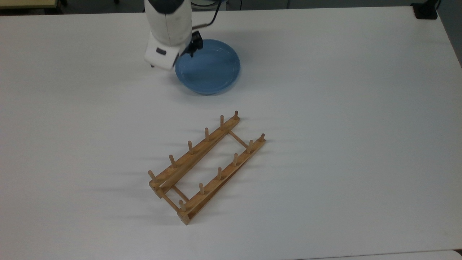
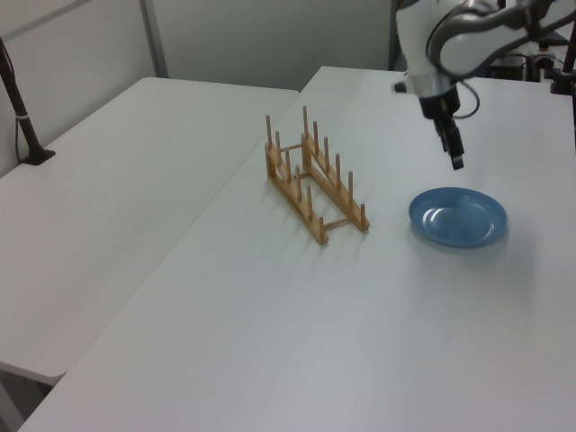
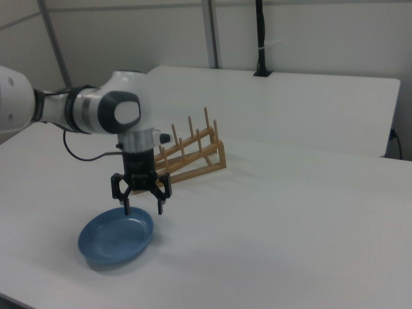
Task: Place plate in plate rack
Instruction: 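Move the gripper down to the rim of the blue plate, then close the gripper on the plate rim and lift it up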
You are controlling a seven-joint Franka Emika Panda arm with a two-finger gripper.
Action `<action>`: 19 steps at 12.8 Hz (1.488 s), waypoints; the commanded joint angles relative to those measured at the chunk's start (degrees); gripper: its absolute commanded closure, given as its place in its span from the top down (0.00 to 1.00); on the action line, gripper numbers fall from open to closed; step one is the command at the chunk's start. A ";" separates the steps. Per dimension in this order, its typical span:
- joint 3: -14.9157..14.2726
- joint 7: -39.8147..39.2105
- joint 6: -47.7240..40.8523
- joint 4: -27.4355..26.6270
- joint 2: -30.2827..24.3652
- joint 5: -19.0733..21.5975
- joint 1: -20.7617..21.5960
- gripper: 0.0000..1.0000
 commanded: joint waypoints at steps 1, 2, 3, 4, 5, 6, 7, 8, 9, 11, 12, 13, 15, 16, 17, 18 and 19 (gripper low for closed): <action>-0.30 0.23 4.06 0.10 4.30 -1.11 1.23 0.70; -0.30 0.93 5.29 0.10 5.18 -1.37 1.40 0.62; -0.30 1.29 6.17 0.10 5.97 -1.55 1.84 0.51; -0.30 1.64 6.53 0.10 6.76 -1.64 2.11 0.44; -0.30 1.64 6.70 0.10 7.20 -1.72 2.20 0.35; -0.21 1.64 6.79 0.10 7.38 -2.16 2.28 0.34; -0.21 1.64 6.79 0.19 7.73 -2.60 2.20 0.28; -0.21 1.56 6.71 0.19 7.73 -2.78 2.28 0.18; -0.21 1.56 6.71 0.27 7.73 -2.78 2.28 0.07; -0.21 1.47 5.75 1.15 7.30 -2.78 2.11 0.00; -0.21 1.47 5.30 1.41 6.77 -2.69 2.11 0.00; -0.21 1.47 4.34 1.85 6.16 -2.69 2.11 0.00; -0.21 1.47 -1.17 5.18 4.93 -2.60 2.37 0.00; -0.12 1.64 -3.55 6.59 4.57 -2.60 2.72 0.00; -0.12 1.73 -6.01 8.60 3.61 -2.52 4.03 0.00; -0.12 1.91 -9.95 11.84 2.65 -2.17 5.26 0.00; -0.12 3.04 -12.95 16.84 2.03 -1.99 6.14 0.00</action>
